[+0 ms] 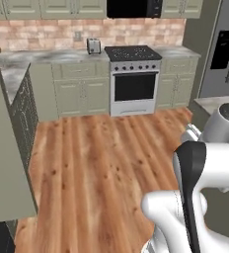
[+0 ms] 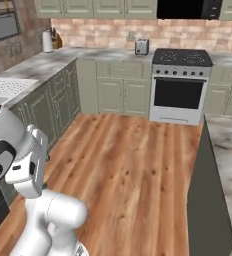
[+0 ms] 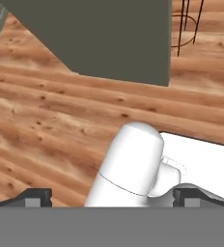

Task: Pick the jar and candle from the dining table and place them in the open cabinet. Close the cabinet after placing the objects.

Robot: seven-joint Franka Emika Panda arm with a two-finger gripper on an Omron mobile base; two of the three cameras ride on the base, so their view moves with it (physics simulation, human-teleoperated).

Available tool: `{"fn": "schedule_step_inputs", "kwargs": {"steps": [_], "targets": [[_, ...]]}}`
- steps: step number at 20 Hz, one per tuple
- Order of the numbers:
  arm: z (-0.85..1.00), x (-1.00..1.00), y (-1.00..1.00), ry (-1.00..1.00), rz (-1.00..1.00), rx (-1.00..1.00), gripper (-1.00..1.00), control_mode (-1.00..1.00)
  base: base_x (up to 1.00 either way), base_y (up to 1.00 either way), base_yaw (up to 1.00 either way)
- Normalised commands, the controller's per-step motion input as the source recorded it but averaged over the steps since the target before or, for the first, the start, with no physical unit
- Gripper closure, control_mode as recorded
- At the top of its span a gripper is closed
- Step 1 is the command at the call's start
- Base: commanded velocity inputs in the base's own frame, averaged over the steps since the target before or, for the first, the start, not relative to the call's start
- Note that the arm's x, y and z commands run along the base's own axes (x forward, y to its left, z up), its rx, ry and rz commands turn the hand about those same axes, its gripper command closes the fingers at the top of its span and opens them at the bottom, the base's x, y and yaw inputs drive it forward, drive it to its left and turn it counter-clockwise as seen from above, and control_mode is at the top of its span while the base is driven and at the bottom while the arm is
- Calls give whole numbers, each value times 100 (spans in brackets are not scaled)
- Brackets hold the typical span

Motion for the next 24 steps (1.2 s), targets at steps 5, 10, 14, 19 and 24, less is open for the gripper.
{"fn": "schedule_step_inputs", "kwargs": {"steps": [5,10,14,19,24], "targets": [[0,0,0,0,0,0,-100,100,67,16,-10],[0,0,0,0,0,0,-100,100,70,19,-17],[0,0,0,0,0,0,-100,100,69,22,-23],[0,0,0,0,0,0,-100,100,68,22,-33],[0,0,0,0,0,0,-100,100,63,22,-40]]}}
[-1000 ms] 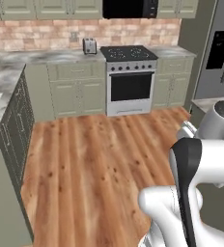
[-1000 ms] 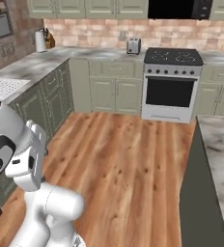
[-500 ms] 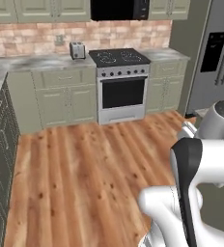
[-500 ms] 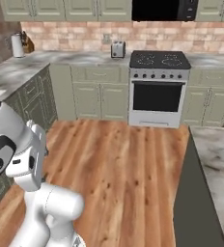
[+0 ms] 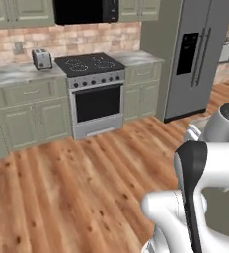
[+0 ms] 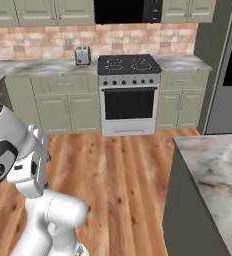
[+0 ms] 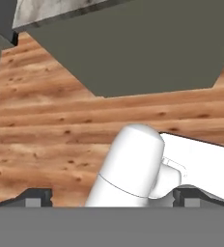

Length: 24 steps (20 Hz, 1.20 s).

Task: Pick the jar and candle from the dining table and place them in the open cabinet. Close the cabinet after placing the objects.

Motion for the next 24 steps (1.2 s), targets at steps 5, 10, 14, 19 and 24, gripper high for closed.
{"fn": "schedule_step_inputs", "kwargs": {"steps": [5,10,14,19,24], "targets": [[0,0,0,0,0,0,-100,100,59,31,-40],[0,0,0,0,0,0,-100,100,58,40,-39],[0,0,0,0,0,0,-100,100,57,47,-40],[0,0,0,0,0,0,-100,100,54,57,-42],[0,0,0,0,0,0,-100,100,51,62,-43]]}}
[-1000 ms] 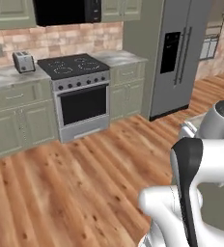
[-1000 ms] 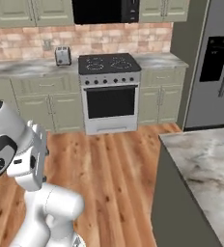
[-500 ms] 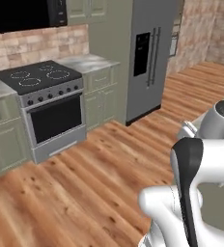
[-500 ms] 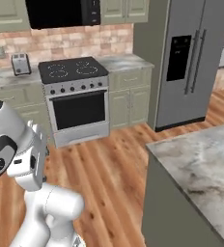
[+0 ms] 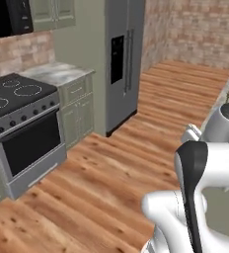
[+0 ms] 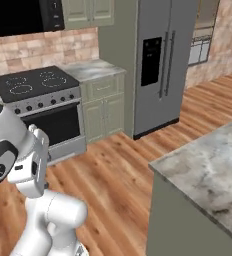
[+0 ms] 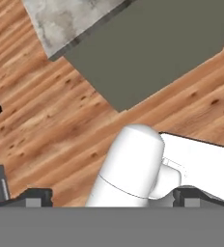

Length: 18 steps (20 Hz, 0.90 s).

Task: Pick the jar and candle from the dining table and place them in the open cabinet. Close the cabinet after placing the objects.

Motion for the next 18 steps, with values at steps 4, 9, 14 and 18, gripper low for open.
{"fn": "schedule_step_inputs", "kwargs": {"steps": [4,9,14,18], "targets": [[0,0,0,0,0,0,-100,100,44,58,-43],[0,0,0,0,0,0,-100,100,38,49,-46],[0,0,0,0,0,0,-100,100,36,44,-48],[0,0,0,0,0,0,-100,100,37,45,-48]]}}
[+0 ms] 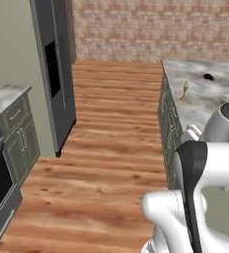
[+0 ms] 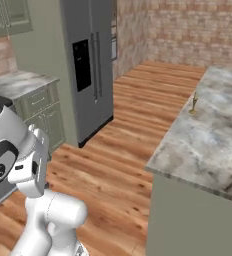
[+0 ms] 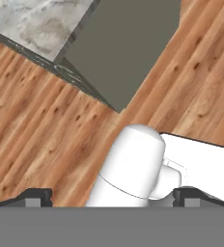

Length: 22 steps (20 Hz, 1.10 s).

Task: Pick the jar and candle from the dining table and place them in the open cabinet. Close the cabinet after placing the objects.

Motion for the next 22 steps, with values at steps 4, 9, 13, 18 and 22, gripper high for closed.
{"fn": "schedule_step_inputs", "kwargs": {"steps": [4,9,13,18,22], "targets": [[0,0,0,0,0,0,-100,100,43,52,-47],[0,0,0,0,0,0,-100,100,52,57,-42],[0,0,0,0,0,0,-100,100,63,62,-36],[0,0,0,0,0,0,-100,100,67,59,-33],[0,0,0,0,0,0,-100,100,66,57,-34]]}}
